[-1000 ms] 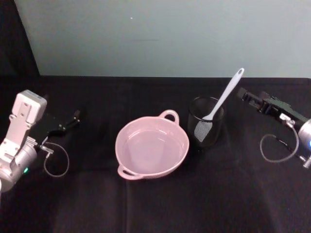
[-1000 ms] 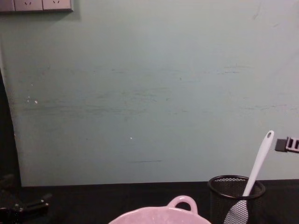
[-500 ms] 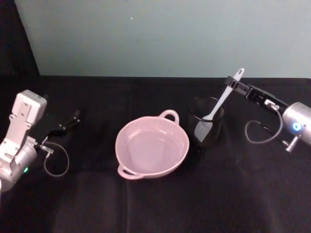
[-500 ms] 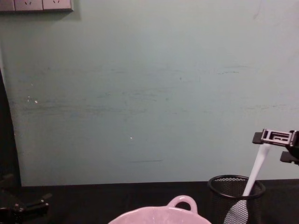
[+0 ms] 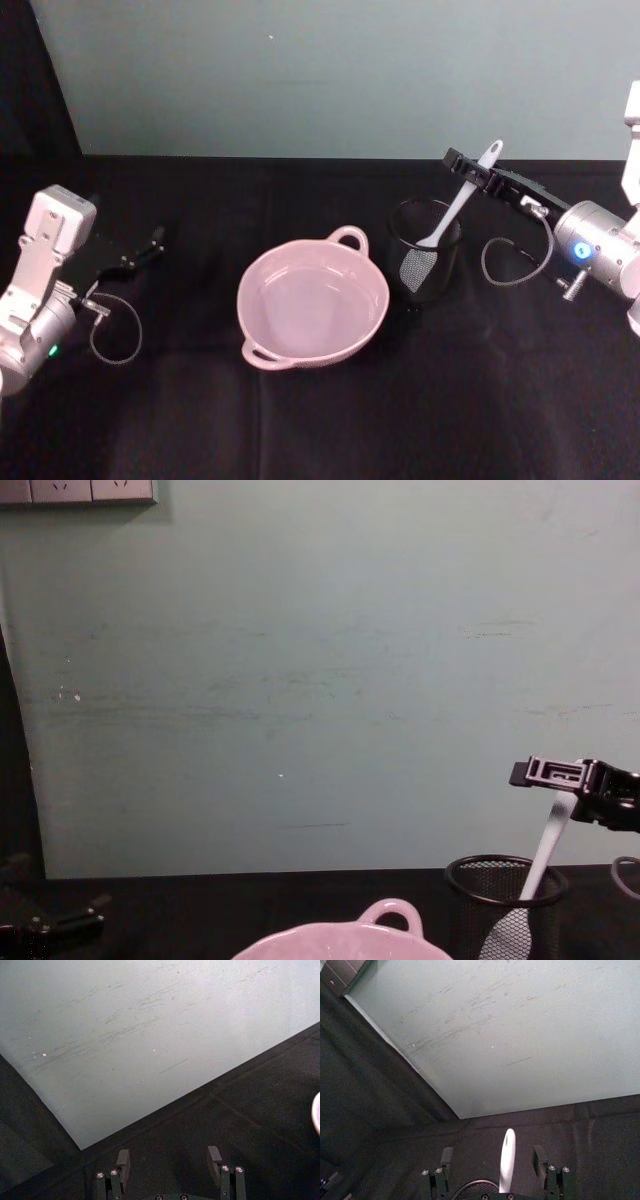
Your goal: Use the one hand to pick up the spoon and stir the clear water in the bowl.
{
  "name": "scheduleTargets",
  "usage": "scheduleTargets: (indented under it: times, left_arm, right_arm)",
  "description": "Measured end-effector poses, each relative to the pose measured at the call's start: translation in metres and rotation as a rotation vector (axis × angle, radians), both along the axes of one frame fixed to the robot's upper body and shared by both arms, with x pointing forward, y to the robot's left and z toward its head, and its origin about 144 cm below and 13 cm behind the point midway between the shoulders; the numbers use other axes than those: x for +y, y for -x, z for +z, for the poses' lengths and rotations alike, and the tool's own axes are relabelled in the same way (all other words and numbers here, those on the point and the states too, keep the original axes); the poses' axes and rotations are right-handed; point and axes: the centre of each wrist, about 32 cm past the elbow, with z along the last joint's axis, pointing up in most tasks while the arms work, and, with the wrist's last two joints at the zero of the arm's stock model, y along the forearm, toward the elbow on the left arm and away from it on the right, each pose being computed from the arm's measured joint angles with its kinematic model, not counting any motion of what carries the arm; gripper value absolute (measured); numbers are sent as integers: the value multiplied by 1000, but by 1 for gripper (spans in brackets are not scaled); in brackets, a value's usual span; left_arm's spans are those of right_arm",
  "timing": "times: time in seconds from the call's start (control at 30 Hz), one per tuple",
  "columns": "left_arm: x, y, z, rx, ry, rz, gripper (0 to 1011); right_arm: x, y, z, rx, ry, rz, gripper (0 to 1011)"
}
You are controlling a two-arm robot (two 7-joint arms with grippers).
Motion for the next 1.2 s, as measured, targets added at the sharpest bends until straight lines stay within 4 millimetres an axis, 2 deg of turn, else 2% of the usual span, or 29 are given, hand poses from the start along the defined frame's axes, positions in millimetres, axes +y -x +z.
scheduleTargets:
  times: [0.63,0.93,1.07,1.17,1.2]
  left_arm:
    - [0,0,0,0,0,0,1011]
    - [0,0,0,0,0,0,1011]
    - [0,0,0,0,0,0,1011]
    - [0,0,0,0,0,0,1011]
    - [0,0,0,0,0,0,1011]
  right_arm:
    - [0,0,0,0,0,-1,986]
    - [-1,0,0,0,0,1,787]
    - [-1,0,0,0,0,1,626]
    - [-1,0,0,0,0,1,565]
    - [-1,0,0,0,0,1,507]
